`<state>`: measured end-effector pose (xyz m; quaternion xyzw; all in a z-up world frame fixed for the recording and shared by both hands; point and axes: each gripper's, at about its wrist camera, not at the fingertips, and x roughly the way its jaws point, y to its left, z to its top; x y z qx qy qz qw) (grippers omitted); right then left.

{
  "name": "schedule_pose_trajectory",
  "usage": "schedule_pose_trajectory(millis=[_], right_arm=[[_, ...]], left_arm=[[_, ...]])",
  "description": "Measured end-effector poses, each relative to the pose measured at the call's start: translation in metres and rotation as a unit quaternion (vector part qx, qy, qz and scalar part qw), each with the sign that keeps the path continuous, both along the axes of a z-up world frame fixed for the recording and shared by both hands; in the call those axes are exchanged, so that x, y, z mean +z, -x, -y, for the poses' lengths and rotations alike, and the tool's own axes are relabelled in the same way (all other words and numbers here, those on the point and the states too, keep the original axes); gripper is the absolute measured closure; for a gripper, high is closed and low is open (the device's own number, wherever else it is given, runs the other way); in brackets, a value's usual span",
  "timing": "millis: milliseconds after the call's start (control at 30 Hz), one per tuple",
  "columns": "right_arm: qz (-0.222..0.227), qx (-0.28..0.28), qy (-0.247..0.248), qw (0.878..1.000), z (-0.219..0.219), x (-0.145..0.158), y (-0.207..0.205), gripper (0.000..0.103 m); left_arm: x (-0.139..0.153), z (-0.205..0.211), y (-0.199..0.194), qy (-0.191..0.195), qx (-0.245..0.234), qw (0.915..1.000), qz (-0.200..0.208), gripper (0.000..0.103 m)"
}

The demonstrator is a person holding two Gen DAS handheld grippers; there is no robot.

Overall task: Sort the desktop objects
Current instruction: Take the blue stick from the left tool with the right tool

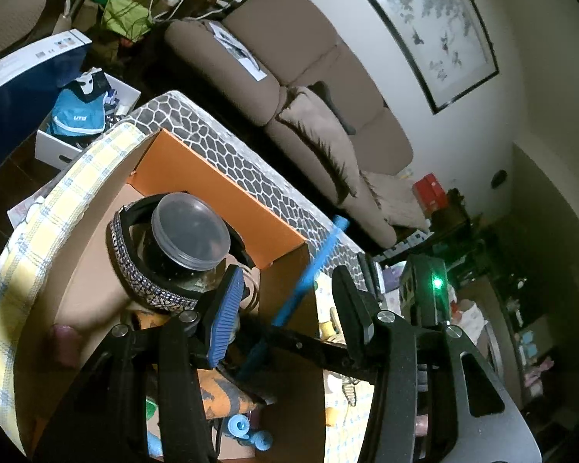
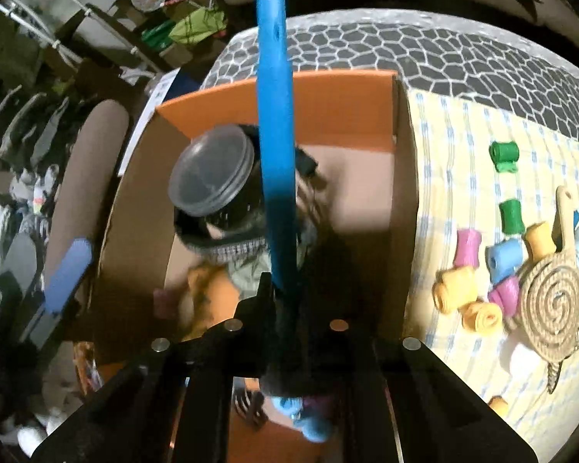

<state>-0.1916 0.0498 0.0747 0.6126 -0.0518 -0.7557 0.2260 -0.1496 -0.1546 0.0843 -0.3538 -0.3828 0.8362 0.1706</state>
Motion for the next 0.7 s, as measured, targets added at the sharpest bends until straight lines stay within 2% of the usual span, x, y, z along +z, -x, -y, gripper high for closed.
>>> schedule_pose_trajectory(millis=[67, 167, 333, 400, 433, 500, 600, 700], right_arm=[[-0.006, 0.003, -0.003, 1.000, 0.000, 0.001, -0.005, 0.092], [-0.048, 0.022, 0.005, 0.999, 0.006, 0.012, -0.012, 0.092], [-0.067, 0.052, -0.038, 0.996, 0.032, 0.011, -0.015, 0.092], [-0.099, 0.049, -0.075, 0.991, 0.039, 0.013, -0.012, 0.088], [-0.118, 0.046, -0.089, 0.988, 0.040, 0.015, -0.010, 0.083], [-0.131, 0.036, -0.097, 0.986, 0.039, 0.014, -0.003, 0.080], [-0.136, -0.002, -0.107, 0.985, 0.032, 0.009, 0.020, 0.080], [-0.132, -0.037, -0.113, 0.984, 0.028, 0.003, 0.046, 0.074]], left_arm=[[-0.001, -0.001, 0.000, 0.000, -0.002, 1.0000, 0.001, 0.059], [0.000, 0.006, -0.002, -0.003, 0.006, 1.0000, -0.002, 0.059], [0.000, 0.029, -0.005, 0.001, 0.037, 0.9993, -0.001, 0.058], [-0.001, 0.031, -0.004, 0.001, 0.039, 0.9992, 0.000, 0.058], [-0.002, 0.031, -0.004, 0.002, 0.037, 0.9993, 0.001, 0.058], [-0.002, 0.028, -0.003, 0.004, 0.031, 0.9995, 0.002, 0.058], [-0.001, 0.022, -0.002, 0.006, 0.023, 0.9997, 0.001, 0.058], [0.000, 0.021, 0.000, 0.005, 0.021, 0.9998, -0.001, 0.058]])
